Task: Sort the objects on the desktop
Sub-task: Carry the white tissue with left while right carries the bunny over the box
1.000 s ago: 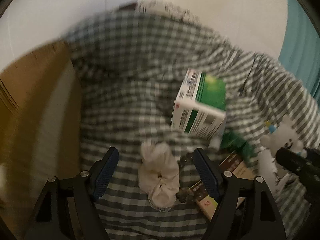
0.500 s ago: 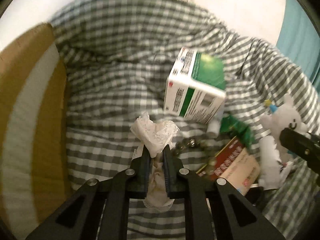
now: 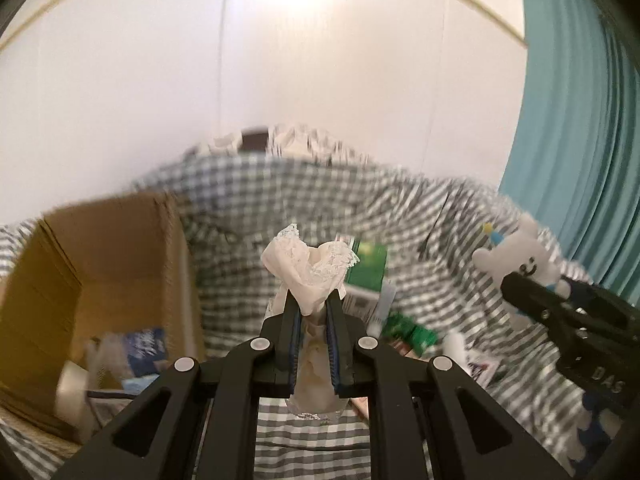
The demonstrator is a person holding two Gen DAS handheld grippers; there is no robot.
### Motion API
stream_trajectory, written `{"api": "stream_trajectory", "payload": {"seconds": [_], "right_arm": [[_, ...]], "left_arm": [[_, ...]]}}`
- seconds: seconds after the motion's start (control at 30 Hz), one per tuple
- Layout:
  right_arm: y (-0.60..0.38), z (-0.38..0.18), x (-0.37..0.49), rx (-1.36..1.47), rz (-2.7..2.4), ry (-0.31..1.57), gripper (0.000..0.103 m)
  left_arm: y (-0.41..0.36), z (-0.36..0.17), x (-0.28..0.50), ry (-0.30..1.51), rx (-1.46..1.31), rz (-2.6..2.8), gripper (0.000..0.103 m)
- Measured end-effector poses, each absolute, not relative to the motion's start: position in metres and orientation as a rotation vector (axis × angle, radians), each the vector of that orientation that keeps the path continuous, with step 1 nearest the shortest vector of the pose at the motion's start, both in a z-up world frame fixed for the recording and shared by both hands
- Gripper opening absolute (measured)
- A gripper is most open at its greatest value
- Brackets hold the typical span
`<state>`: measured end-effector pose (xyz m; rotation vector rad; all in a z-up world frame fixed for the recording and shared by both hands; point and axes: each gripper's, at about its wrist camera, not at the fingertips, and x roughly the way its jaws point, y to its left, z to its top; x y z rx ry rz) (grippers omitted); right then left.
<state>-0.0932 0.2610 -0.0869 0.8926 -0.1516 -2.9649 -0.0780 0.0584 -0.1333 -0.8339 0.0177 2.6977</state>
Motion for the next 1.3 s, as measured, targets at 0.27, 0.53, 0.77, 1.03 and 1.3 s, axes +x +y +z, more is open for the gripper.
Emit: {"api": "stream_trajectory", "payload": {"seconds": [0.27,0.53,0.77,1.03,1.3], "right_arm": [[0.241,-0.030,-0.054,0.676,-3.022,-0.140,0.056],[0.203,0.009,-0.023,0.493,-3.011,-0.119,0.056],[0.163,0.028,-0.020,0.424,-2.881,-0.161,0.056],[0.113,0.031,-0.034,0.381,-2.843,-0.089,0.056],[0.068,0.004,-0.073,0.440,-2.790,-0.046,0.056]], "left_arm": [[0.026,-0.071,-0.029,0.032,-0.634,2.742,0.012],[-0.019,-0.032,0.002,0.002,-0.498,2.804,0.012],[-0.068,-0.029,0.001,-0.111,-0.499,2.845,0.012],[-0.113,-0.052,-0.013,-0.140,-0.548,2.939,0.012],[-0.138,-0.098,-0.053,-0.140,-0.685,2.997,0.012]]}}
